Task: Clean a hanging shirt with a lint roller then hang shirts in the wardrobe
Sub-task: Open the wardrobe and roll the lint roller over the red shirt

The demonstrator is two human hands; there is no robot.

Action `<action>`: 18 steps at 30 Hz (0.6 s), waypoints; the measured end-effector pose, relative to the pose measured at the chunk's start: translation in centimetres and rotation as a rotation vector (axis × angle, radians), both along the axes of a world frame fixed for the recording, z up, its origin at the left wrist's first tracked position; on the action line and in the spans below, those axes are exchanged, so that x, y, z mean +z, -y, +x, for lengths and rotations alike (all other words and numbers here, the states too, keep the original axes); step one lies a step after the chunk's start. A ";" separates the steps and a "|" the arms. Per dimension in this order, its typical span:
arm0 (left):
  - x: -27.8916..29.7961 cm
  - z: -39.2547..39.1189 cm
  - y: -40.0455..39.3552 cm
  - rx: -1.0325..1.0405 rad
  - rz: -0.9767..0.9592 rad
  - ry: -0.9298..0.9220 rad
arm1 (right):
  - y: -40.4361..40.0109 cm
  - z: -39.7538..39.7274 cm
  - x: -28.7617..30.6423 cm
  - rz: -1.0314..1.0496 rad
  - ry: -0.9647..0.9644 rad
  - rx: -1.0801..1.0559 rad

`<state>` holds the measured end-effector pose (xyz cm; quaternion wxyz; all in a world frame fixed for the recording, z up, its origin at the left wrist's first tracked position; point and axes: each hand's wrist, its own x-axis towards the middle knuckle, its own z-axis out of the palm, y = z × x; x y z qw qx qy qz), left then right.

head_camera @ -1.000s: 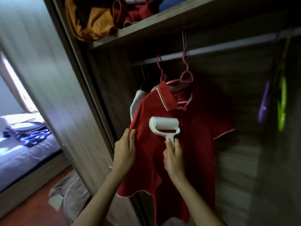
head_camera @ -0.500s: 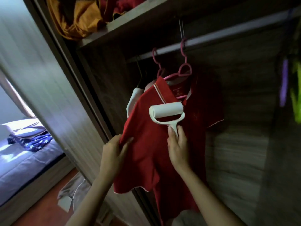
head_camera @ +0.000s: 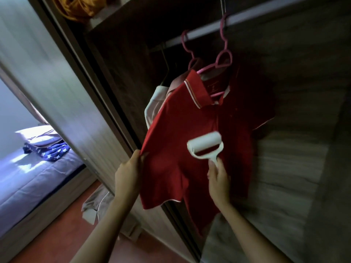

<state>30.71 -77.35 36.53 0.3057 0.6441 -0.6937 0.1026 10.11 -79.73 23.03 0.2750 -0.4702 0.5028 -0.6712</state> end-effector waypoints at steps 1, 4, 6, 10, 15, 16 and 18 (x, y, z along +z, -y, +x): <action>0.0 0.3 0.0 -0.008 -0.009 -0.001 | 0.3 0.1 1.2 -0.030 0.009 -0.009; 0.5 0.5 -0.1 0.000 -0.015 0.001 | 1.1 0.8 1.9 -0.066 0.021 -0.009; 1.1 0.4 -0.2 0.012 -0.021 -0.021 | 1.2 1.5 -0.6 -0.044 -0.012 0.001; 1.8 0.2 -0.7 0.019 -0.061 0.039 | 0.7 2.9 -9.9 0.138 -0.180 0.030; 2.1 0.8 -0.8 0.018 -0.070 0.058 | -0.9 3.3 -14.3 0.281 -0.258 -0.009; 2.2 0.9 -0.8 0.004 -0.079 0.068 | -1.0 3.4 -13.5 0.237 -0.260 -0.043; 2.3 1.0 -0.8 -0.011 -0.101 0.094 | -0.9 3.7 -11.9 0.153 -0.240 -0.079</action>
